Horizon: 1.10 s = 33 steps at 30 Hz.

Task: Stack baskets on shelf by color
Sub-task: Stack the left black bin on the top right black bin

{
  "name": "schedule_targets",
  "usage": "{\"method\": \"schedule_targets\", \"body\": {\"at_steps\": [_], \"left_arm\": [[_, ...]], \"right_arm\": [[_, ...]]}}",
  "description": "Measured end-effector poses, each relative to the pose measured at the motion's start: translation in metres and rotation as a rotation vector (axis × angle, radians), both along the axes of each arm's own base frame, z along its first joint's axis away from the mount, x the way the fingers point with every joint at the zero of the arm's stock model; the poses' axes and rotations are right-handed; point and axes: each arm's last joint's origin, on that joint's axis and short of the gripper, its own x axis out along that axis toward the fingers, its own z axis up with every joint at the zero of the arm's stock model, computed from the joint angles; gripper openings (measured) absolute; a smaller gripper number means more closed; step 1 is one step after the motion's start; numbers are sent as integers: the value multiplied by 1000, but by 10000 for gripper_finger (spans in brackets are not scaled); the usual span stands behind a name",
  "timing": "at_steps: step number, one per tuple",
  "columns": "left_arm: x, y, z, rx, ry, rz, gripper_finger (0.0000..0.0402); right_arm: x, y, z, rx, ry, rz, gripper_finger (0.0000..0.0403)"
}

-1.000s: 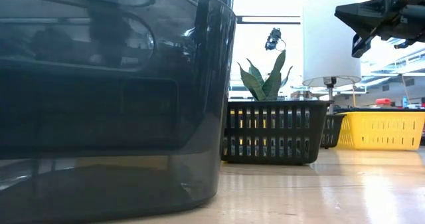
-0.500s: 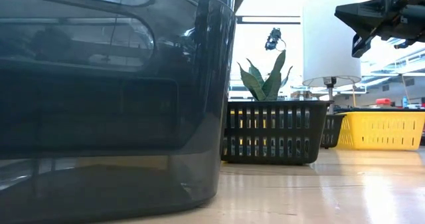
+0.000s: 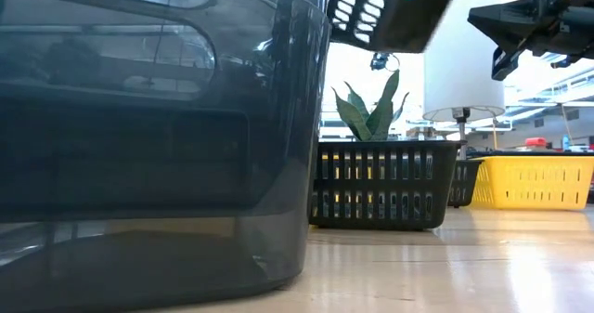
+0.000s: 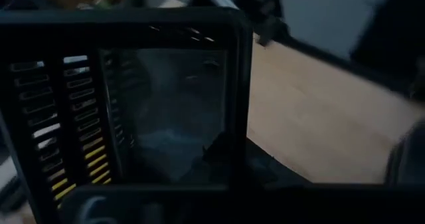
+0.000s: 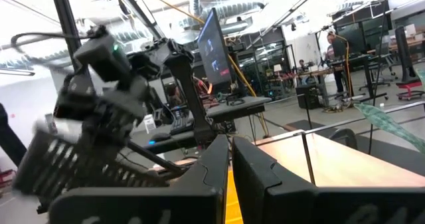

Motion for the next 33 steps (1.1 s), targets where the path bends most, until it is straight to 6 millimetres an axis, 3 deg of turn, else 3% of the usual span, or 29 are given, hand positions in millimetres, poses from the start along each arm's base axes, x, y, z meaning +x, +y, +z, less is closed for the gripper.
{"method": "schedule_targets", "body": {"at_steps": [5, 9, 15, 20, 33], "left_arm": [[3, -2, -26, 227, 57, -184, 5], [-2, -2, -35, 355, 101, -269, 5], [-2, 0, -36, 366, 100, -273, 5], [-3, 6, -54, 384, 221, -276, 5], [-16, -11, -42, 344, 247, -242, 6]], "right_arm": [[0, 0, 0, 0, 1, 0, 27], [0, 0, 0, 0, 0, 0, 27], [0, 0, 0, 0, 0, 0, 27], [0, 0, 0, 0, 0, -1, 27], [0, 0, 0, 1, -3, 0, 27]]}}
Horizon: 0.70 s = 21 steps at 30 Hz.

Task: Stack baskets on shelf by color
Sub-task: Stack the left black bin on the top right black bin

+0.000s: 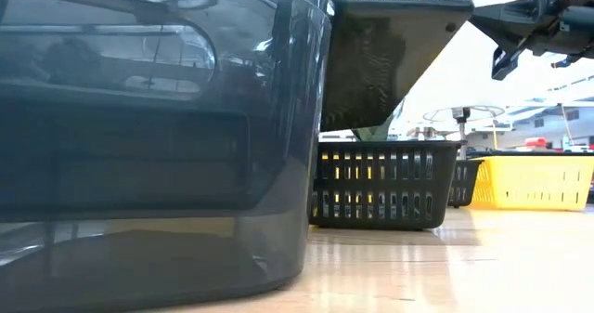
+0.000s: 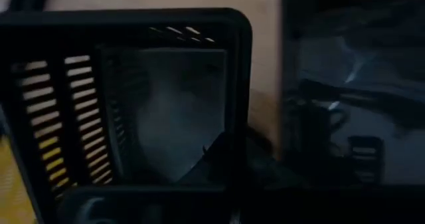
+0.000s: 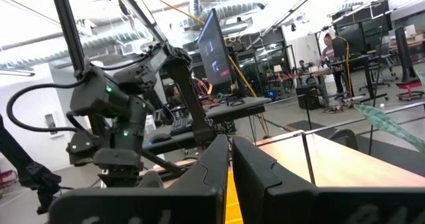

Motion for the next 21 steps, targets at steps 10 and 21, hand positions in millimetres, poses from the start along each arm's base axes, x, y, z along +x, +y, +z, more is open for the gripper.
{"method": "schedule_targets", "body": {"at_steps": [10, 21], "left_arm": [[19, 12, 11, 234, -267, -44, 5], [56, 77, -2, 341, -412, -17, 3]], "right_arm": [[0, 0, 0, 0, -4, 0, 27], [0, 0, 0, 1, -5, 0, 27]]}}
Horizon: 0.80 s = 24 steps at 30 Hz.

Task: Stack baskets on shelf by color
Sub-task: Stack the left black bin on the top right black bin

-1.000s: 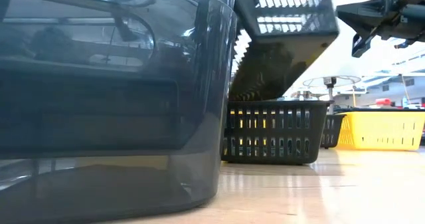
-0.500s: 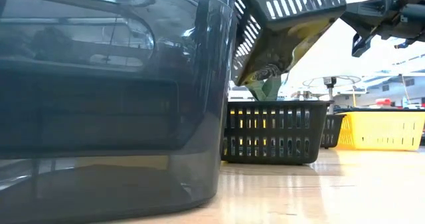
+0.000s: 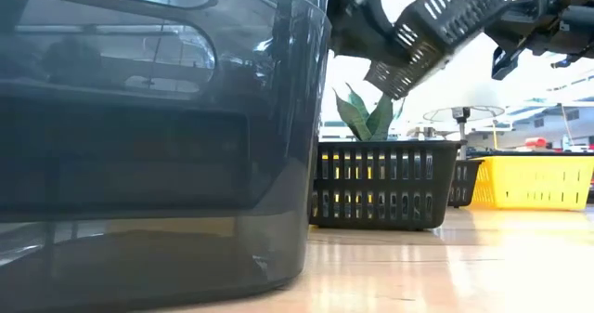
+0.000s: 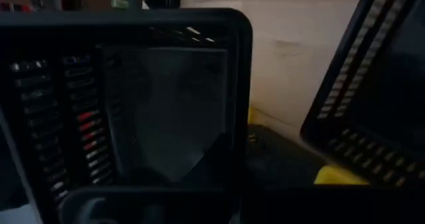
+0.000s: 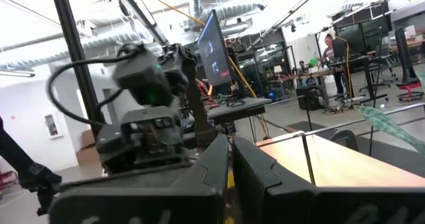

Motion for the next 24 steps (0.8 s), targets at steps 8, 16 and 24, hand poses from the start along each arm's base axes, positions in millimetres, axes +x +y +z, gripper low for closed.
{"method": "schedule_targets", "body": {"at_steps": [8, 16, 24], "left_arm": [[27, 31, -3, -11, 154, 34, 3], [54, 46, -15, 97, 280, -5, 3], [61, 66, -36, 289, 341, -43, 9]], "right_arm": [[0, 0, 1, 1, -10, 0, 27], [0, 0, 1, 2, -15, -1, 27], [0, 0, 1, 2, -15, 0, 27]]}}
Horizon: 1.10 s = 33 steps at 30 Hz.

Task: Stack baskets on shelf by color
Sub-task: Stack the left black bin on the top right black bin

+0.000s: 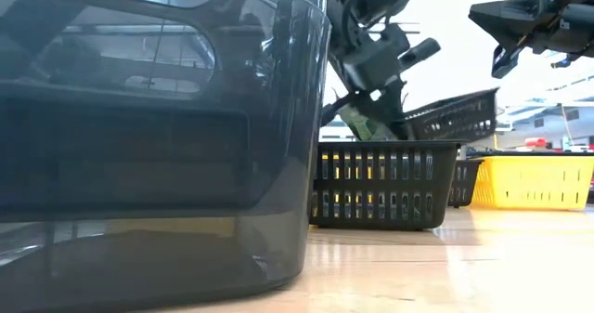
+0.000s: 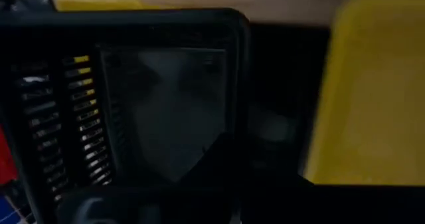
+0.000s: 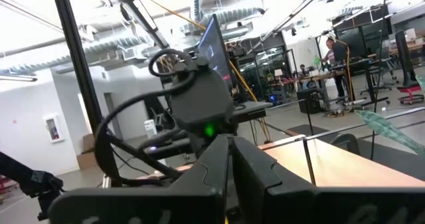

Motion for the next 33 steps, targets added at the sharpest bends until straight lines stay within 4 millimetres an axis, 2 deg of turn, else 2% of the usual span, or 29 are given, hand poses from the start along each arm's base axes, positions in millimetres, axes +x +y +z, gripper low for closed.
{"method": "schedule_targets", "body": {"at_steps": [14, 22, 28, 33], "left_arm": [[-10, 1, -11, 8, 147, -56, 6], [-11, -19, -12, -7, 159, -102, 14], [-13, -43, -12, -61, 173, -159, 7], [-13, -56, -12, -106, 162, -159, 23]], "right_arm": [[0, 0, 0, 0, -1, 0, 27], [0, 0, 0, 0, 0, 0, 27], [0, 0, 0, 0, 0, 0, 27], [0, 0, 0, 0, 0, 0, 27]]}}
